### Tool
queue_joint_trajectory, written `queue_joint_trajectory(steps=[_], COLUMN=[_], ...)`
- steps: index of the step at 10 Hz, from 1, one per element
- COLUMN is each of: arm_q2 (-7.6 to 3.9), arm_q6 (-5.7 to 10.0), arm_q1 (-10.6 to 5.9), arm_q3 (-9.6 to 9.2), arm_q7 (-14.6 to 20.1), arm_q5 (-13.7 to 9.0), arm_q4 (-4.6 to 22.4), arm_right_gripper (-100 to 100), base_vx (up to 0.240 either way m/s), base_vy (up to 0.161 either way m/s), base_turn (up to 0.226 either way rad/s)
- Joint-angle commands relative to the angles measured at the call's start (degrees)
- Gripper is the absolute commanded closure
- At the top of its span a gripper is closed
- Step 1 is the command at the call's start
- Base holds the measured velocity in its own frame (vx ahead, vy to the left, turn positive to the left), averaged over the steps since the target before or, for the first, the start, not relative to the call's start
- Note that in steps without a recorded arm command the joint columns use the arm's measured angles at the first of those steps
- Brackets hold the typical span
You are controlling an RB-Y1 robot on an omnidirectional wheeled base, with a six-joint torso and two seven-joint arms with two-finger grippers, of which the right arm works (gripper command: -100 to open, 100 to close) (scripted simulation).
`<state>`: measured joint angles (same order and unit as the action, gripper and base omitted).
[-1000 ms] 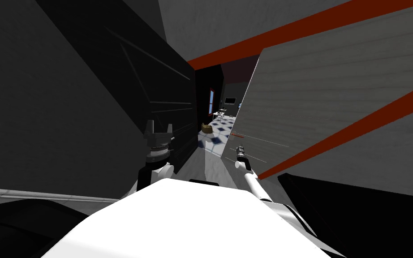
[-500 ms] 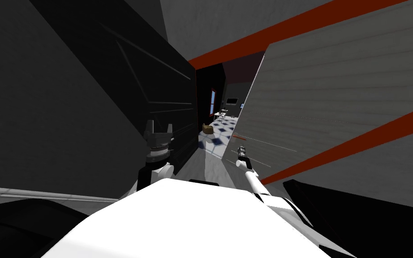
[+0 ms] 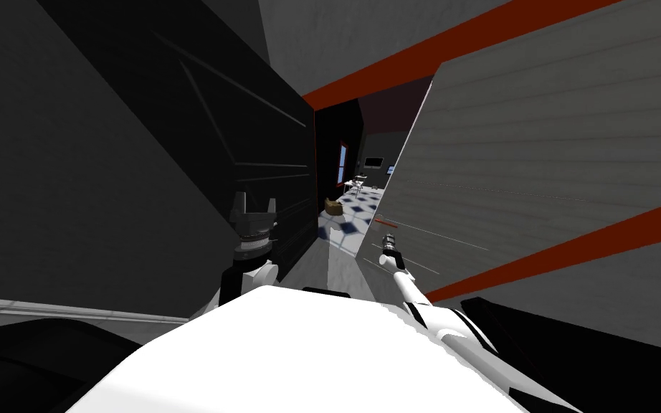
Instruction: Pull the door open
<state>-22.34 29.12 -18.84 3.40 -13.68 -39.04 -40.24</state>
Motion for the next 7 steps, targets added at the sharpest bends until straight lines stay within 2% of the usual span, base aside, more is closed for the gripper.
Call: queue_joint_trajectory(steps=[1, 2, 3, 7], arm_q2=[-0.31, -0.67, -0.41, -1.67], arm_q6=[0.20, 0.22, 0.26, 0.47], arm_q1=[-1.06, -1.88, -1.42, -0.82], arm_q3=[0.02, 0.10, 0.08, 0.56], arm_q7=[-0.08, -0.18, -0.12, 0.75], arm_q5=[-0.68, -1.37, -0.98, -1.34], arm_q4=[1.93, 3.43, 2.56, 3.16], arm_right_gripper=[-100, -100, -100, -100], base_vx=[0.057, 0.070, 0.038, 0.165], base_vy=[-0.028, -0.022, -0.012, -0.077], base_turn=[0.046, 0.057, 0.014, 0.058])
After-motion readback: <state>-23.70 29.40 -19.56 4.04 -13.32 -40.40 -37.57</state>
